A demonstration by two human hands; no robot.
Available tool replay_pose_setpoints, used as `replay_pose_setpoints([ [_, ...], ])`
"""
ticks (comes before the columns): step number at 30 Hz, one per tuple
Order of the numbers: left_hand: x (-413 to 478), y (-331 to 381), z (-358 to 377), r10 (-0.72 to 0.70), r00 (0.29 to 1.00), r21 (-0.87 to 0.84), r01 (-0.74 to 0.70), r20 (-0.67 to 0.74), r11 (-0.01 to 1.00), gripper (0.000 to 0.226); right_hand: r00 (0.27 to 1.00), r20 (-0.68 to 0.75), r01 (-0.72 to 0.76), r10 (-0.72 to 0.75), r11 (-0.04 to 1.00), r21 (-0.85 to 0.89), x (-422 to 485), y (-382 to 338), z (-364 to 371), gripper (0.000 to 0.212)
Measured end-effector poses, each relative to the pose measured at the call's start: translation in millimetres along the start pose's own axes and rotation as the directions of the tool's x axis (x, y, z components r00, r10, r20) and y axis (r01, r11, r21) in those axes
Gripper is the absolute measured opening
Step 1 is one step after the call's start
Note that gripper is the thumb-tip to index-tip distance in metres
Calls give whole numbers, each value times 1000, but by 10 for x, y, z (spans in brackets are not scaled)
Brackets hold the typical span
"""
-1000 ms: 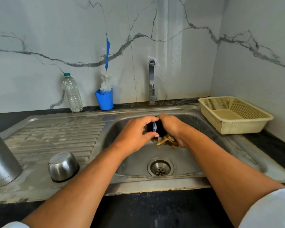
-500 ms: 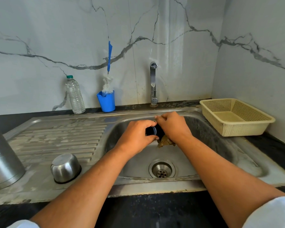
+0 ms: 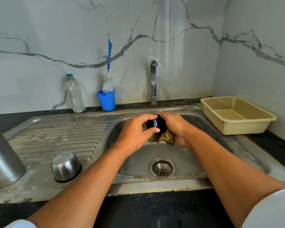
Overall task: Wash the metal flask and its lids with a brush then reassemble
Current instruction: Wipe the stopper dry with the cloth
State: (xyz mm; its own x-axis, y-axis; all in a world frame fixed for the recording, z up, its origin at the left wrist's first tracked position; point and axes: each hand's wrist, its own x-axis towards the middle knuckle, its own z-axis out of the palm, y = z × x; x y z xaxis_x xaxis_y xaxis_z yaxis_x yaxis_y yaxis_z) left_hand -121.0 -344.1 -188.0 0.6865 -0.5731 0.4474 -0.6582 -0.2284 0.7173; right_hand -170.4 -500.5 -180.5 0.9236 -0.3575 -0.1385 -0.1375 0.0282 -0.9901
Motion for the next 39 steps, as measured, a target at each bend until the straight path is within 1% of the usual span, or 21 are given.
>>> replay_pose_setpoints([
  [2,9,-8,24,6,1000,-22,-6,7,1000,47,1000,14,-19,20,998,-57,10,0,-3,51],
  [4,10,-16,42,7,1000,-27,-6,26,1000,46,1000,-13,-15,13,984,-176,-1,-17,-14,55],
  [6,12,-25,51,-1,999,-25,2,36,1000,45,997,-63,20,-40,957,-290,10,-25,-29,56],
  [9,19,-24,57,-5,998,-10,6,58,1000,44,992,-100,31,-72,931,-364,26,-29,-25,58],
  [12,7,-10,62,-11,994,61,5,110,998,48,983,-144,18,-111,847,-531,28,-48,-12,59],
  [14,-6,-13,64,-6,992,103,-7,125,995,55,982,-134,21,-137,771,-637,21,-59,-12,56],
  [19,-5,-70,54,-10,991,86,-2,136,996,61,981,-88,52,-172,674,-737,33,-47,-6,53],
  [20,-2,-80,52,-15,990,86,3,138,996,61,979,-92,56,-183,669,-741,28,-46,0,52],
  [23,0,-109,31,-42,990,61,34,137,998,60,972,-138,51,-190,743,-667,25,-51,10,53],
  [25,2,-127,17,-54,988,64,45,143,997,59,967,-139,61,-214,722,-689,39,-46,2,52],
  [27,15,-165,17,-63,986,103,47,152,994,59,957,-139,80,-253,696,-714,62,-47,-15,47],
  [30,44,-234,24,-78,983,180,48,163,982,60,933,-164,118,-320,704,-701,43,-39,-41,36],
  [31,49,-253,18,-84,985,190,55,151,980,60,930,-159,142,-331,724,-675,49,-26,-44,33],
  [33,55,-270,-10,-108,988,205,84,106,975,59,932,-160,192,-326,816,-544,45,-11,-35,29],
  [35,64,-272,-52,-120,992,235,108,36,966,58,919,-198,270,-342,909,-316,46,-28,-19,29],
  [36,75,-262,-77,-121,992,221,123,-22,968,57,901,-230,321,-368,922,-216,52,-45,-7,30],
  [37,92,-253,-98,-127,987,164,142,-101,976,54,879,-256,369,-402,914,-169,54,-58,1,31],
  [38,110,-247,-120,-149,971,67,164,-189,984,52,863,-260,397,-433,900,-180,53,-67,12,32],
  [39,125,-240,-139,-179,951,-30,178,-254,984,50,862,-241,396,-447,889,-231,46,-69,22,34],
])
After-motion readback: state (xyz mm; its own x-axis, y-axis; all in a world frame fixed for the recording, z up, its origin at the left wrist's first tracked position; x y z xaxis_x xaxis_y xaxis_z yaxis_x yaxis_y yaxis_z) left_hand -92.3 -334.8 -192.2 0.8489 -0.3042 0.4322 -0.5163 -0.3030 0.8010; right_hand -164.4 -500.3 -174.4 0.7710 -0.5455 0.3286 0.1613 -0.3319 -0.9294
